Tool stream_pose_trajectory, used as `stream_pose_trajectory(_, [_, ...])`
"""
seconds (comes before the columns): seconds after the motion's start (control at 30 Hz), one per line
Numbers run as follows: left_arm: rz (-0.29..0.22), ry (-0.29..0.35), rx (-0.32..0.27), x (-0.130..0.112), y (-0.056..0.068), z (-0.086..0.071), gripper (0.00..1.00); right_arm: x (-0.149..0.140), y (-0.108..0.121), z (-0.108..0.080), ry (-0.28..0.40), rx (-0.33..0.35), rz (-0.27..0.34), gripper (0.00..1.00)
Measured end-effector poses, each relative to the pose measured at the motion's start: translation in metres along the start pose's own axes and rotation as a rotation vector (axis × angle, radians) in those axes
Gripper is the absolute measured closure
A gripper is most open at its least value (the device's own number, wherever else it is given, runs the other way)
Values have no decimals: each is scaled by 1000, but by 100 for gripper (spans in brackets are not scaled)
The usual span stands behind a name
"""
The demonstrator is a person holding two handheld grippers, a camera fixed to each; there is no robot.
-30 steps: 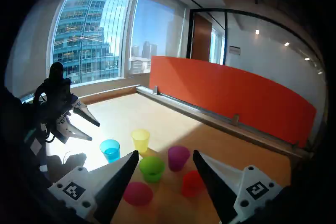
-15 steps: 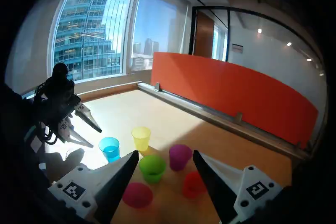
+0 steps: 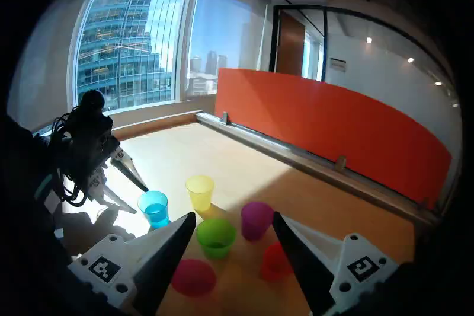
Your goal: Pour water
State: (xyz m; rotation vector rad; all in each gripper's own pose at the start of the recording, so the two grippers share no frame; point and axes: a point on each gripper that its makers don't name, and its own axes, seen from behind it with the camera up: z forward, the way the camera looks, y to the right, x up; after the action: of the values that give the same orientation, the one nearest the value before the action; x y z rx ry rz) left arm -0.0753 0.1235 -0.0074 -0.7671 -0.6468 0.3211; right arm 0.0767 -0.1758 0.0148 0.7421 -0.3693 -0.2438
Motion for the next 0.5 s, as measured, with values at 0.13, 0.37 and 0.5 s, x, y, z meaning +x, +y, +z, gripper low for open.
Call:
stream_pose_trajectory(0.13, [0, -9, -11, 0, 0, 8, 15, 0, -1, 4, -4, 5, 1, 0])
stream_pose_trajectory(0.37, [-2, -24, -29, -2, 1, 21, 14, -6, 0, 12, -21, 13, 4, 0])
stream_pose_trajectory(0.5, [-2, -29, -36, -1, 2, 26, 15, -10, -2, 18, -32, 22, 6, 0])
